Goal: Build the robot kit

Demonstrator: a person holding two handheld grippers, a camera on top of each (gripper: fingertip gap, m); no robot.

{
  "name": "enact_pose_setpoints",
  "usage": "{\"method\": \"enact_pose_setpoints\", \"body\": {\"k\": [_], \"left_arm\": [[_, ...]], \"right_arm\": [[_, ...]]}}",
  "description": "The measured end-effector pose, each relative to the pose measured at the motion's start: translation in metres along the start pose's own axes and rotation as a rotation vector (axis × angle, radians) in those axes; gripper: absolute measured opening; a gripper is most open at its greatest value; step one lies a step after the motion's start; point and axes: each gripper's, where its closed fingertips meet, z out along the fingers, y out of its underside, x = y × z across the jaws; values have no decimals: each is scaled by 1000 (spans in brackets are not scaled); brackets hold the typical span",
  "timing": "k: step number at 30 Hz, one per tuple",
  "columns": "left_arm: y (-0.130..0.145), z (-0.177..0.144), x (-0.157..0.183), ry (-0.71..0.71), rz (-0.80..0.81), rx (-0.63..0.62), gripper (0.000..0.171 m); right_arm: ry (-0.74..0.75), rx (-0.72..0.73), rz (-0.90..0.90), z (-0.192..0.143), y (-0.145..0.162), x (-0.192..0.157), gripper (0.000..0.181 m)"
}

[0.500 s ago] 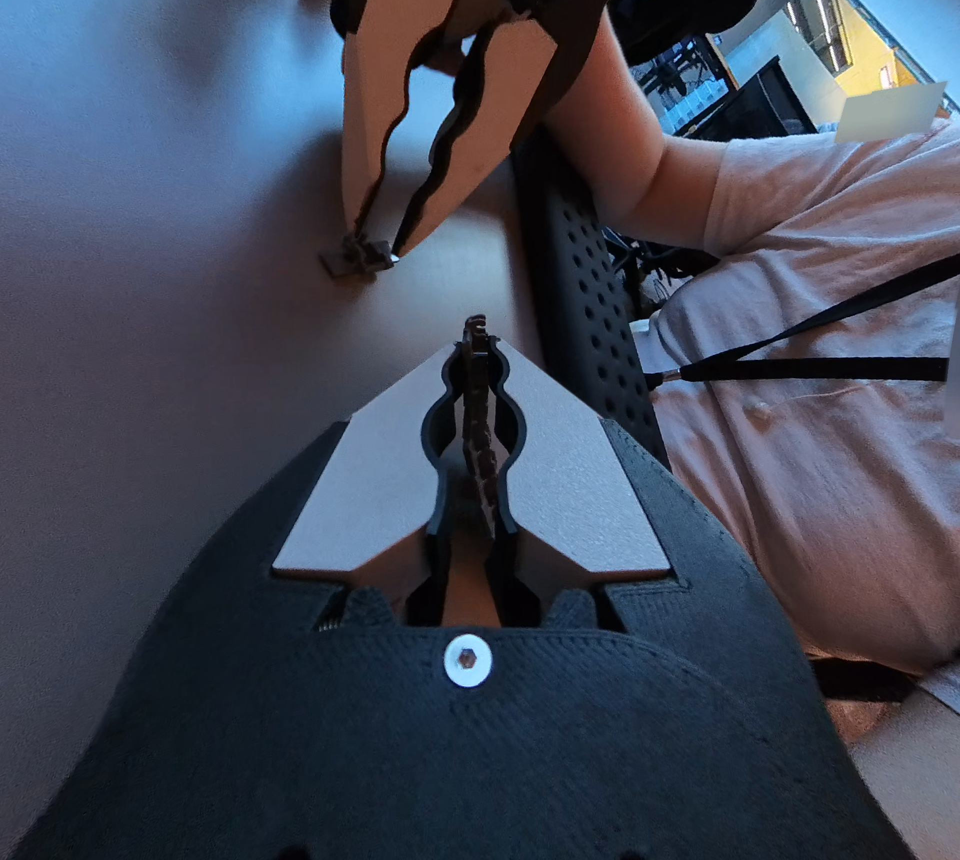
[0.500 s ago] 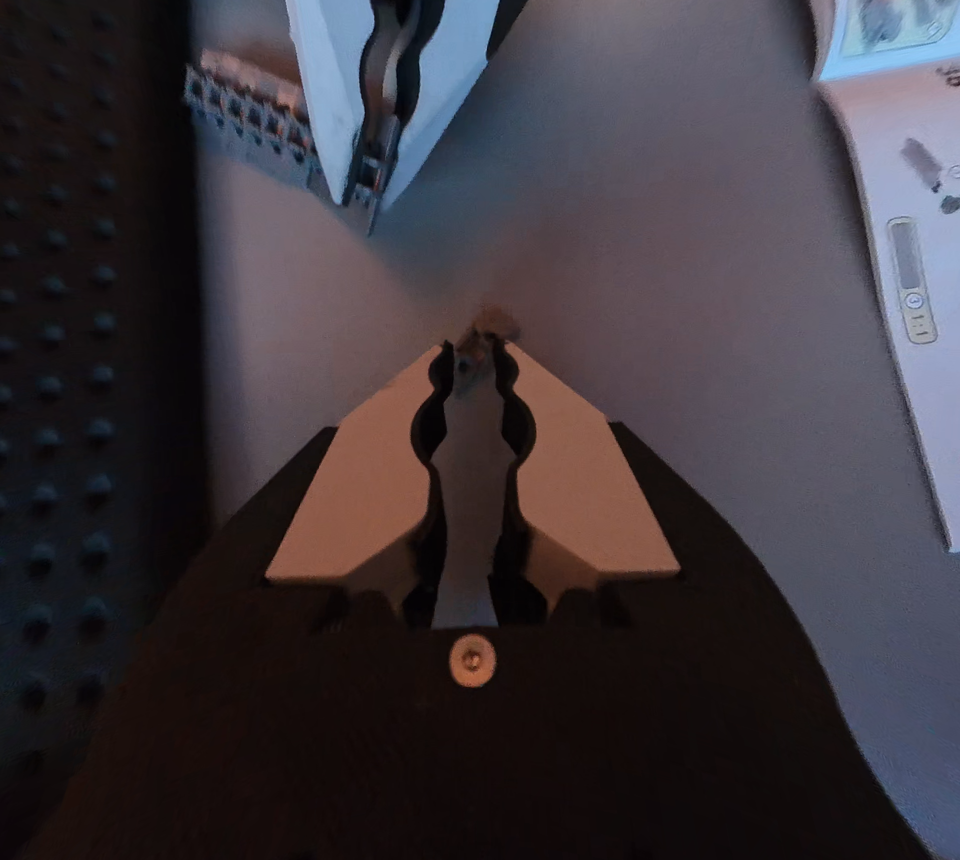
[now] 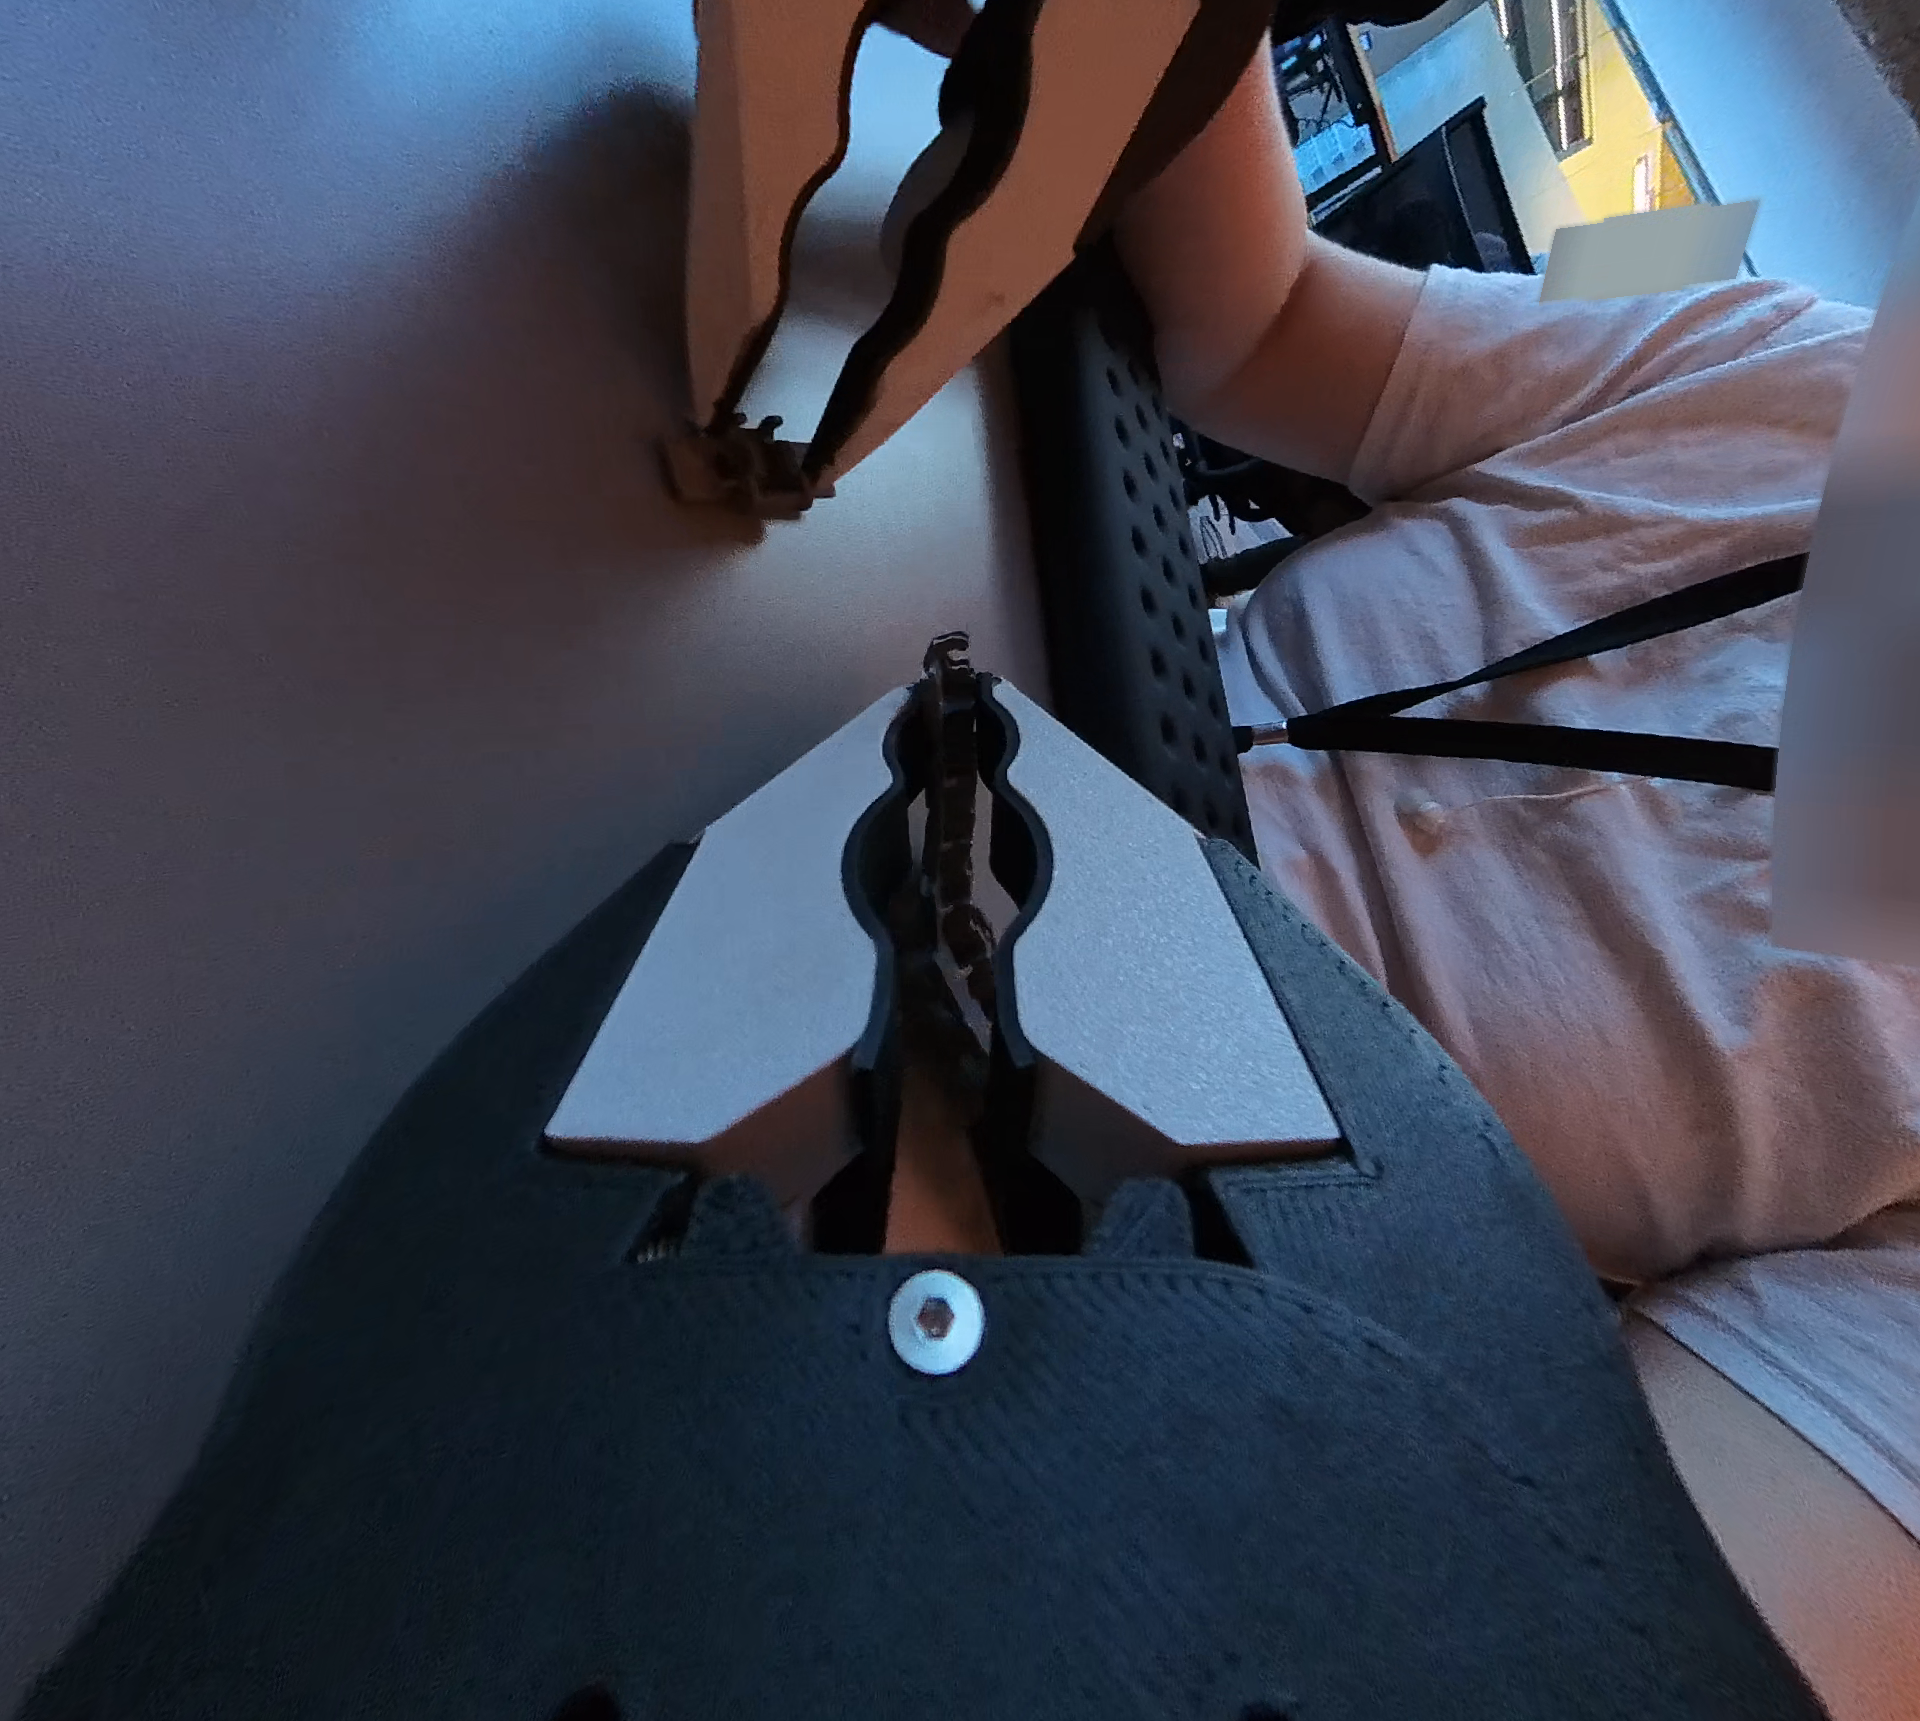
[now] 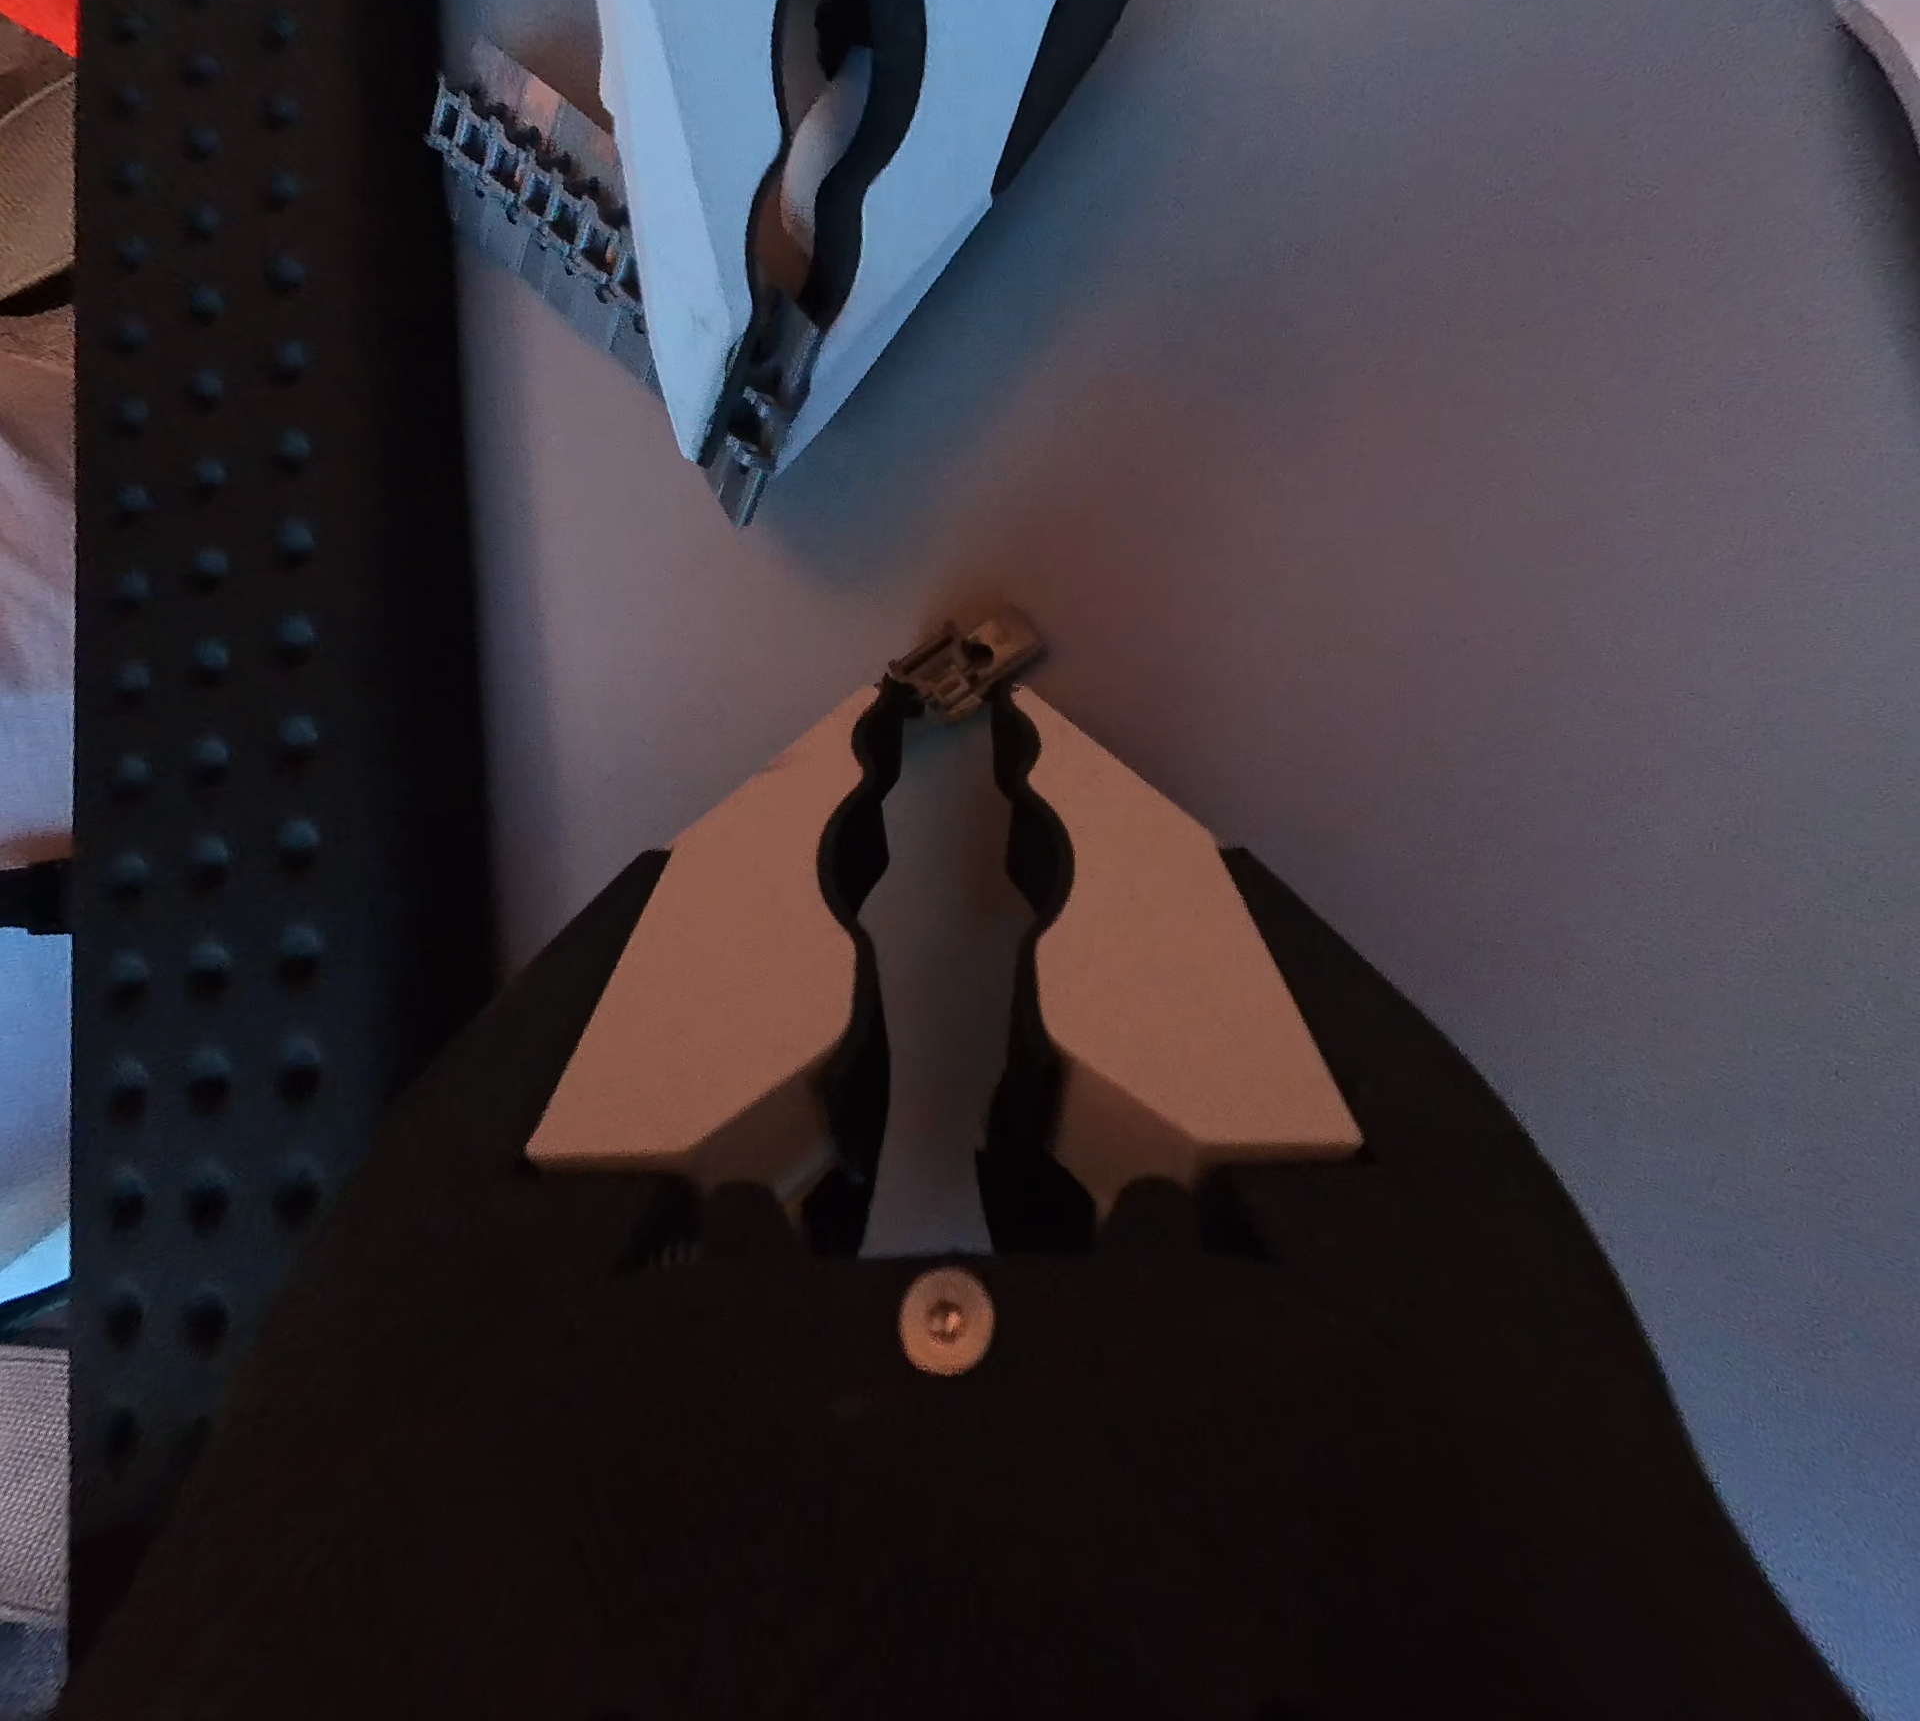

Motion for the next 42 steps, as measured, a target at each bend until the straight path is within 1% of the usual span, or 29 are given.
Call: {"method": "enact_pose_setpoints", "body": {"k": [3, 5, 7, 8, 11, 13, 17, 20, 23, 26, 28, 29, 30, 32, 33, 36, 39, 40, 42], "left_arm": [[0, 4, 1, 14, -9, -11, 6], [-1, 7, 2, 27, -14, -23, 6], [-1, 9, 3, 43, -17, -36, 6], [-1, 11, 4, 52, -16, -43, 6], [1, 14, 8, 79, -6, -73, 6], [2, 17, 9, 95, -9, -88, 6], [2, 19, 11, 114, -10, -101, 6], [2, 19, 13, 134, -18, -109, 6], [2, 21, 15, 155, -25, -116, 6], [2, 21, 16, 161, -28, -117, 6], [2, 21, 16, 166, -35, -115, 6], [2, 21, 16, 167, -35, -114, 6], [2, 21, 16, 167, -34, -114, 6], [2, 21, 16, 166, -35, -115, 6], [2, 21, 16, 166, -37, -114, 6], [0, 21, 16, 172, -52, -103, 6], [0, 21, 19, 192, -77, -88, 6], [-1, 21, 19, 197, -87, -82, 6], [-2, 20, 20, 202, -105, -70, 6]], "right_arm": [[10, -4, 7, -4, 6, -3, 18], [39, 4, -28, -8, 9, -2, 26], [74, 10, -60, -11, 12, 1, 27], [68, 23, -98, -13, 12, -1, 28], [42, 109, -306, -15, 6, -7, 29], [12, 125, -366, -14, 6, -9, 29], [-79, 155, -362, -12, 5, -9, 28], [-119, 175, -372, -9, 2, -8, 22], [-152, 138, -376, -3, 5, -7, 21], [-181, 136, -381, -2, 3, -8, 15], [-175, 137, -388, -1, 2, -9, 18], [-176, 133, -390, 0, 2, -10, 25], [-179, 129, -393, 1, 2, -12, 26], [-171, 134, -410, 2, 0, -13, 23], [-175, 136, -421, 1, 0, -14, 11], [-151, 120, -440, 1, 0, -13, 10], [-93, 96, -452, -2, 2, -9, 9], [-57, 107, -462, -6, -1, -7, 9], [-5, 192, -485, -25, -18, -12, 9]]}}
